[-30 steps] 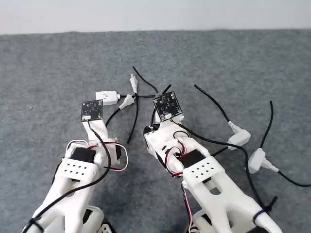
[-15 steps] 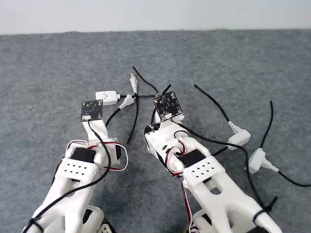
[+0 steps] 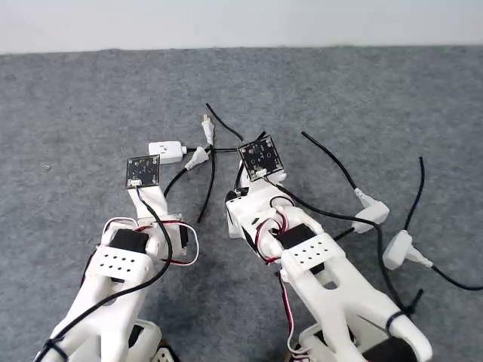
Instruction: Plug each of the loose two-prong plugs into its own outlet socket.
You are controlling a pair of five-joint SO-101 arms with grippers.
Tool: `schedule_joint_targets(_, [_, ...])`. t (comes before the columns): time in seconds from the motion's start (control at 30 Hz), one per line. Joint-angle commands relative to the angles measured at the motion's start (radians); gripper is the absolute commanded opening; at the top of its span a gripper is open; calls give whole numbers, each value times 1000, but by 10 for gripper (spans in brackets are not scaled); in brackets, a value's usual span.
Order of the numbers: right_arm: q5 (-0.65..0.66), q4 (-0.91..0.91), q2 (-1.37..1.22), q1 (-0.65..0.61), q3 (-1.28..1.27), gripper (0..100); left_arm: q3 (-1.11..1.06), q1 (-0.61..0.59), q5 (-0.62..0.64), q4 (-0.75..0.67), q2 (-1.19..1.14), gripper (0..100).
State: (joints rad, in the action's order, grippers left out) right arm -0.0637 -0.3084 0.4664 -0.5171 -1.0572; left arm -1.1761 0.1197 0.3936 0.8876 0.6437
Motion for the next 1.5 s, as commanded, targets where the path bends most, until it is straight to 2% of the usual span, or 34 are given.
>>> schedule_joint_targets(0.0, [14, -38, 2, 10, 68, 8, 4, -3, -17, -17, 23, 43])
schedule_joint_targets(0.23, [8, -107, 2, 4, 68, 8, -1, -3, -17, -20, 23, 43])
schedule_joint_targets(0.57, [5, -94, -5, 2, 66, 9, -1, -3, -17, -20, 23, 43])
schedule_joint_targets(0.87, [-101, -91, -8, 12, 66, 9, -1, -3, -17, -20, 23, 43])
schedule_joint_targets(1.13, [-143, -94, -8, 33, 66, 9, -1, -3, -17, -20, 23, 43])
schedule_joint_targets(1.33, [-138, -133, -5, 31, 66, 8, -1, -3, -17, -20, 23, 43])
schedule_joint_targets(1.47, [-81, -163, -1, 27, 64, 8, -1, -3, -17, -20, 23, 43])
